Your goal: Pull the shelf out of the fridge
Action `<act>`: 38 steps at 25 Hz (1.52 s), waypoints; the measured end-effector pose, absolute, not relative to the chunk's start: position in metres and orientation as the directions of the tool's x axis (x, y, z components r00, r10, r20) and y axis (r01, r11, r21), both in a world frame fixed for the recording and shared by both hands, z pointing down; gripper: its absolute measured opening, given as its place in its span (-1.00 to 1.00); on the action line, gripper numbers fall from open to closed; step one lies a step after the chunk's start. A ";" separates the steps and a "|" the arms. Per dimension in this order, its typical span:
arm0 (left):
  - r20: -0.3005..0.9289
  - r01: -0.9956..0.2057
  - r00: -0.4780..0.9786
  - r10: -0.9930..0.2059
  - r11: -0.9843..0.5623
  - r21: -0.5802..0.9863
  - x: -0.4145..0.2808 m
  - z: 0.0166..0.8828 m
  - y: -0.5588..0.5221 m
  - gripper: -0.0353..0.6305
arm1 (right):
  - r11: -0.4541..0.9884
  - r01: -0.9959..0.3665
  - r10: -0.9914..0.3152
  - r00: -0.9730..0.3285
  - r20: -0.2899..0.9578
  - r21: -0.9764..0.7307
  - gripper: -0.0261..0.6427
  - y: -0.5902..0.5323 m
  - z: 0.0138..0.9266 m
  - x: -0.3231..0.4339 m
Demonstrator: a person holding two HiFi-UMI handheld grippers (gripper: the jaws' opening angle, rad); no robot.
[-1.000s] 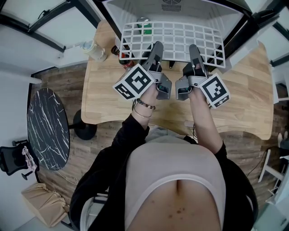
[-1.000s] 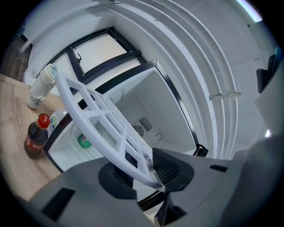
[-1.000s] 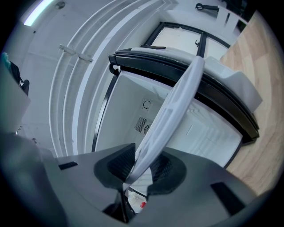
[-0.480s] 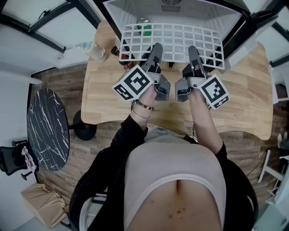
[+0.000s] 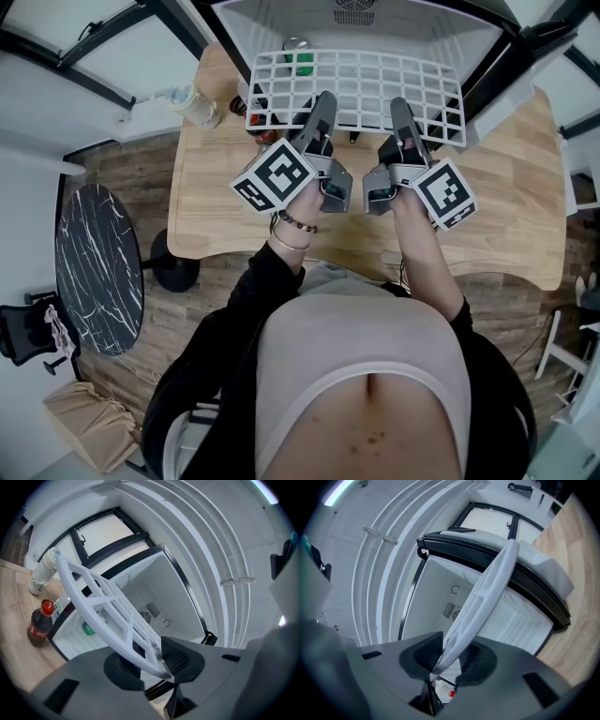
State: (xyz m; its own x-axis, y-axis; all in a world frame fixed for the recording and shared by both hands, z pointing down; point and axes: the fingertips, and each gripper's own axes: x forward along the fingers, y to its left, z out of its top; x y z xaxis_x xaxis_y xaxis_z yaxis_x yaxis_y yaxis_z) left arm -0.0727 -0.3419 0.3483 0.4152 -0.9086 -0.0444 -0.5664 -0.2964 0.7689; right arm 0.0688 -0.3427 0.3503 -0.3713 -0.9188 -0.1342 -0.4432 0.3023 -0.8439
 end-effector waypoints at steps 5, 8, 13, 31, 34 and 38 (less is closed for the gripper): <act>-0.044 -0.565 0.417 -0.908 -0.296 0.770 -0.072 0.348 -0.341 -0.56 | 0.303 -0.438 -0.918 -0.373 -0.136 -0.847 -0.62 -0.342 0.351 0.069; -0.045 -0.562 0.416 -0.908 -0.296 0.772 -0.072 0.348 -0.340 -0.56 | 0.304 -0.431 -0.917 -0.374 -0.138 -0.850 -0.62 -0.341 0.350 0.069; -0.047 -0.560 0.412 -0.910 -0.294 0.775 -0.074 0.347 -0.339 -0.56 | 0.307 -0.442 -0.916 -0.377 -0.136 -0.843 -0.62 -0.339 0.349 0.069; -0.054 -0.572 0.407 -0.912 -0.300 0.763 -0.074 0.350 -0.323 -0.56 | 0.323 -0.466 -0.908 -0.398 -0.131 -0.824 -0.61 -0.322 0.352 0.069; -0.058 -0.571 0.406 -0.912 -0.302 0.763 -0.072 0.349 -0.320 -0.56 | 0.355 -0.473 -0.897 -0.415 -0.151 -0.806 -0.61 -0.319 0.346 0.068; -0.066 -0.592 0.402 -0.913 -0.314 0.742 -0.071 0.346 -0.315 -0.56 | 0.377 -0.477 -0.887 -0.433 -0.161 -0.794 -0.61 -0.315 0.344 0.068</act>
State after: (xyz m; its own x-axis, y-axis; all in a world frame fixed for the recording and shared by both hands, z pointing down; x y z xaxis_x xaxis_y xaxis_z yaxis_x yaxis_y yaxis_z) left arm -0.0712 -0.3146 0.3457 0.4017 -0.9134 -0.0663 -0.5919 -0.3142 0.7423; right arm 0.0684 -0.3148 0.3436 -0.4329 -0.8869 -0.1614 -0.4769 0.3773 -0.7939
